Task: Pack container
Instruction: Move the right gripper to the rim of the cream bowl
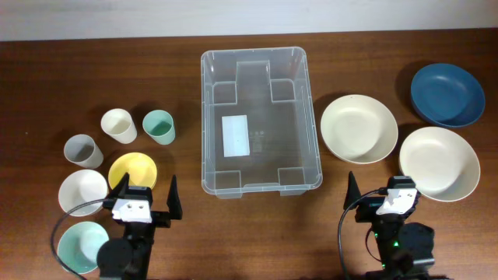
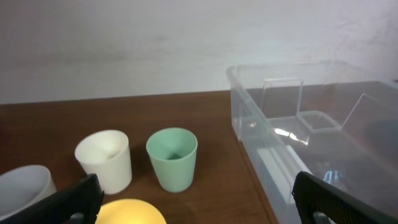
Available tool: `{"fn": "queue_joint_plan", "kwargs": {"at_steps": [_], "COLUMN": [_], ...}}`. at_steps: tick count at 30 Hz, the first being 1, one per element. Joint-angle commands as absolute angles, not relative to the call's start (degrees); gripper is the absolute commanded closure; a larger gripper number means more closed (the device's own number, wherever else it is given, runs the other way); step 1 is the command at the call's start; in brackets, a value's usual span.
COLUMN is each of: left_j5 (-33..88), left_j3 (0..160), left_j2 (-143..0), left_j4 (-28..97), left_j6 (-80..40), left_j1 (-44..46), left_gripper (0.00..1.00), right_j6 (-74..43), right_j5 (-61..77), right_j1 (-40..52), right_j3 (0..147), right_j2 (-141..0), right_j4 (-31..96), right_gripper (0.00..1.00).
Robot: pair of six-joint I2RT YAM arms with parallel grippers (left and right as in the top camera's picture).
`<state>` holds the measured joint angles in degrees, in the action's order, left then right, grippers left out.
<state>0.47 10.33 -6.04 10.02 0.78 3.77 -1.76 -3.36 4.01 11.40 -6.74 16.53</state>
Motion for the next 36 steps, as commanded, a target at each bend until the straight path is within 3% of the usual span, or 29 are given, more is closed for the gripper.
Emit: {"fn": "queue_joint_plan", "kwargs": {"at_steps": [1, 8, 18, 24, 36], "left_j5": [0.14, 0.25, 0.30, 0.23, 0.23], "left_j3": [18.81, 39.16, 74.11, 76.34, 76.34], "left_j2": [-13.82, -37.34, -66.19, -70.24, -71.50], "left_j4": [12.75, 26.81, 63.77, 64.05, 60.82], "left_j6": [0.16, 0.19, 0.19, 0.16, 0.16], "left_j1": [3.57, 3.57, 3.57, 3.57, 3.57], "left_gripper": [0.00, 0.00, 0.00, 0.00, 0.00], "right_j6": [-2.44, -5.50, -6.68, -6.26, 11.55], "right_j5": [-3.18, -3.14, 6.22, -0.60, 4.82], "right_j1": [4.12, 4.01, 4.01, 2.98, -20.69], "right_j3": [20.97, 43.64, 79.29, 86.56, 91.88], "right_j2": [-14.94, -41.36, -73.17, -78.22, -95.24], "right_j4": [20.47, 35.92, 64.40, 69.80, 63.99], "right_gripper": [0.01, 0.01, 0.01, 0.01, 0.01]}}
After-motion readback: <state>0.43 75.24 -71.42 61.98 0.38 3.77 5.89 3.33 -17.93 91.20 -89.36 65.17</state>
